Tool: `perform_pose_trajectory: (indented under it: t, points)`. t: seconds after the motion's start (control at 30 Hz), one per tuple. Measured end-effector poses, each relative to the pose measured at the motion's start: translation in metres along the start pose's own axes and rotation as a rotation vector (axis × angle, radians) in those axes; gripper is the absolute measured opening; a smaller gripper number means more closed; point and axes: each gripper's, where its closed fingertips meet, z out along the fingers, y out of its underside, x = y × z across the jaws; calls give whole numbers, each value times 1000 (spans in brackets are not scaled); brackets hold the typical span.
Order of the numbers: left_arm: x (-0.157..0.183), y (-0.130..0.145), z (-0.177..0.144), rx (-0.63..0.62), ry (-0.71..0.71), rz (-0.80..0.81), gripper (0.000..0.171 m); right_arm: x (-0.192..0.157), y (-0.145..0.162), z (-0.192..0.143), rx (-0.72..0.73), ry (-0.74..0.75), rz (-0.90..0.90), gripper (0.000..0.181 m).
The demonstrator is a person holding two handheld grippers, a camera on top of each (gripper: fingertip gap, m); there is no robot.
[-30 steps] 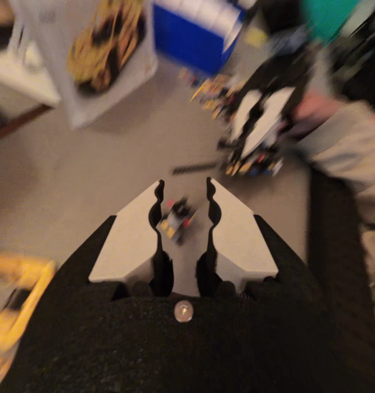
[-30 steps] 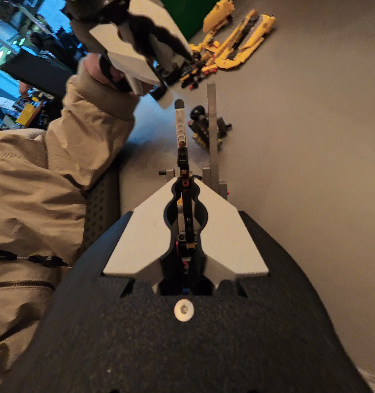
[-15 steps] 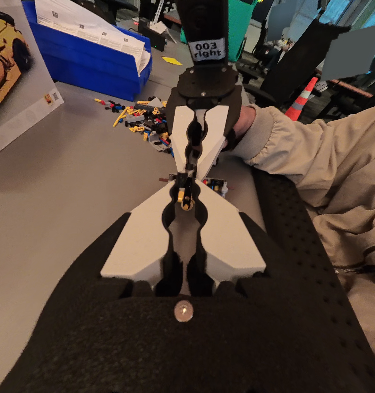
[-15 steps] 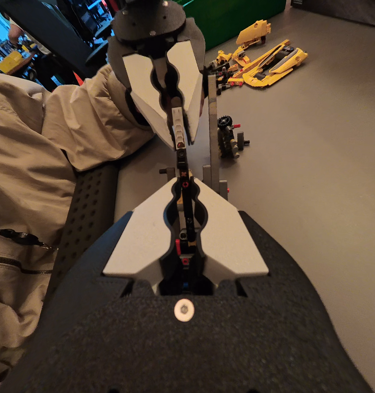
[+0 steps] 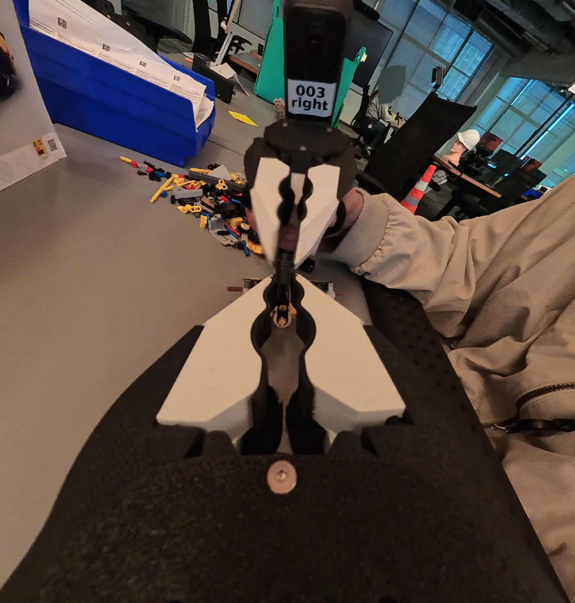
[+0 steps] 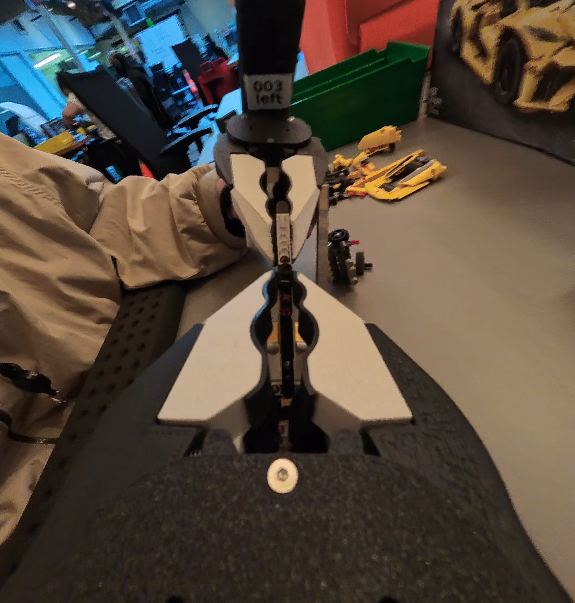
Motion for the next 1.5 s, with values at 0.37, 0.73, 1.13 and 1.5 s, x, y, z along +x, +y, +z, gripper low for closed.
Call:
perform_pose_trajectory:
  t: [0.37,0.73,1.13,1.5]
  points:
    - [4,-13,2,86,-14,39,8,-3,-3,0,12,-56,105,6]
    - [3,-19,-5,62,-111,204,8,0,-19,0,129,-79,111,6]
    - [-21,23,10,-152,-236,241,7,88,43,-158,-275,638,165,6]
    - [-26,24,19,-147,-265,196,8,55,22,-156,25,259,368,6]
